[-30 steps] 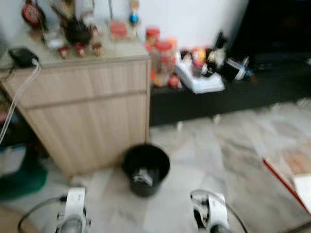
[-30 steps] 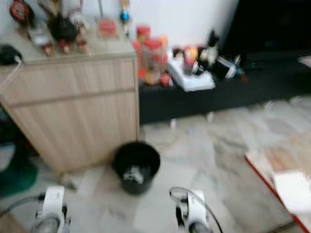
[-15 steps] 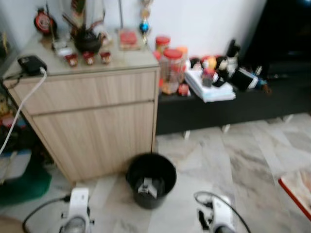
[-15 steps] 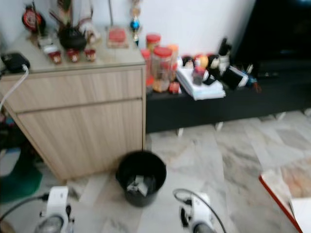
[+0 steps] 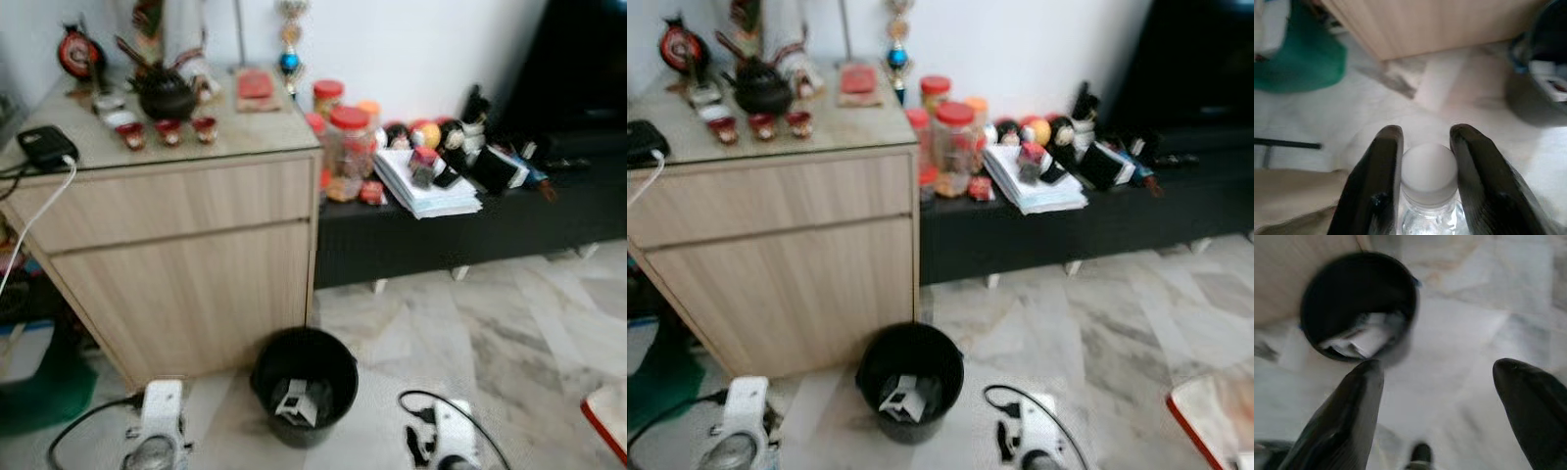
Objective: Picking trash to rubbish bin
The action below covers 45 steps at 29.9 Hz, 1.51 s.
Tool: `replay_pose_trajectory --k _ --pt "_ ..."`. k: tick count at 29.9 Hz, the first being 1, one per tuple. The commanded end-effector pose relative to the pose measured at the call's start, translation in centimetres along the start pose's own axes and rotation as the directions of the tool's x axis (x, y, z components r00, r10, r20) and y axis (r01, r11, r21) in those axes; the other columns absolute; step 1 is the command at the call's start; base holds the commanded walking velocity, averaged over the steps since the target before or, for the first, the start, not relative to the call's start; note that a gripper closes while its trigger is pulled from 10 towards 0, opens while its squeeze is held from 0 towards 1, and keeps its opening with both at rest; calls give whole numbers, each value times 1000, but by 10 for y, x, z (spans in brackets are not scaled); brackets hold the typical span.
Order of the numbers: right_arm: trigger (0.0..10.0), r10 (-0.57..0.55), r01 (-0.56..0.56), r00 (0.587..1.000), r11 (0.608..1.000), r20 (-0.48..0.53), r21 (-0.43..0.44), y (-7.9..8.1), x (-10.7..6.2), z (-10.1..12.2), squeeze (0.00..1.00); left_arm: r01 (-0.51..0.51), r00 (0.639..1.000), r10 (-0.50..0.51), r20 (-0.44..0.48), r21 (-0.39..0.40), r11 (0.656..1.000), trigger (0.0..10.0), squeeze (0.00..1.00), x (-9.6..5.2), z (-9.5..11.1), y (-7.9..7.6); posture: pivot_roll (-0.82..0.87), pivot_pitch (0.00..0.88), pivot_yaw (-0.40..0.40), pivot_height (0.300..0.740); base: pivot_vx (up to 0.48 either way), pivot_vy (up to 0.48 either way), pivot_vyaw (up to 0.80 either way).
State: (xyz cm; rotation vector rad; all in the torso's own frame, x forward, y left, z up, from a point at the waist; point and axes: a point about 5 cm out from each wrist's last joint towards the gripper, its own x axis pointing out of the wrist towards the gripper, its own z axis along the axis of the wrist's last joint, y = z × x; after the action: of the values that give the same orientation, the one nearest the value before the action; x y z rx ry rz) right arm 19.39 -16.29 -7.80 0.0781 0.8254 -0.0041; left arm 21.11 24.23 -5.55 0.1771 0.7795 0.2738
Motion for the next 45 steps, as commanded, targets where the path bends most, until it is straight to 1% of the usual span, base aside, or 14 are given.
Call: replay_pose_trajectory --k 1,8,17,26,28,32,33,36,37,38,41,42,44,45 --pt "10000 -40 40 999 999 -14 -3 -14 -3 -4 0 20 1000 -20 18 -8 1000 10000 0 1 7 -9 -21 0 -28 740 394 0 0" --pt "10000 -31 31 999 999 -8 -14 -12 -3 -4 0 18 1000 -18 20 -8 1000 10000 0 1 8 -8 -17 10 -26 740 343 0 0" --pt "10000 -25 25 1000 1000 -8 -3 -8 -2 -3 0 10 1000 -10 26 -14 1000 10000 0 2 10 -5 -9 23 -20 740 341 0 0" --pt "10000 -22 22 1000 1000 -4 2 -7 -1 -2 0 16 999 -15 46 -16 1000 10000 0 3 17 -6 -10 35 -18 740 380 0 0" --pt "10000 -15 15 1000 1000 1 1 -7 -1 0 0 37 997 -36 74 -13 999 10000 0 4 25 -10 -13 37 -17 740 193 0 0" --pt "10000 9 -8 1000 1000 30 -18 -3 2 10 0 120 987 -119 107 -2 993 10000 0 5 39 -23 -14 41 -19 740 0 0 0" --pt "10000 20 -19 999 1000 46 -23 -2 3 15 0 139 982 -139 127 13 990 10000 0 6 46 -28 -16 42 -20 740 0 0 0" --pt "10000 46 -44 996 999 80 -25 2 6 28 0 175 972 -184 145 74 982 10000 0 6 57 -38 -16 42 -21 740 0 0 0" --pt "10000 66 -63 992 997 103 -34 6 8 36 0 208 962 -218 165 81 975 10000 0 5 64 -46 -22 44 -24 740 0 0 0" --pt "10000 74 -71 991 997 111 -39 7 8 40 0 219 958 -230 173 80 972 10000 0 5 68 -48 -22 44 -24 740 0 0 0" --pt "10000 112 -105 982 993 154 -51 14 11 58 0 230 939 -249 237 104 968 10000 0 4 89 -58 -24 47 -28 740 0 0 0" --pt "10000 147 -136 972 988 182 -69 20 13 71 0 247 923 -266 279 102 964 10000 0 2 103 -64 -25 48 -32 740 0 0 0" --pt "10000 166 -153 967 985 194 -79 23 14 76 0 258 914 -277 297 101 961 10000 0 1 110 -67 -25 49 -34 740 0 0 0" --pt "10000 187 -177 957 982 220 -62 27 14 86 0 274 901 -295 319 110 955 10000 0 0 119 -73 -30 53 -38 740 0 0 0"
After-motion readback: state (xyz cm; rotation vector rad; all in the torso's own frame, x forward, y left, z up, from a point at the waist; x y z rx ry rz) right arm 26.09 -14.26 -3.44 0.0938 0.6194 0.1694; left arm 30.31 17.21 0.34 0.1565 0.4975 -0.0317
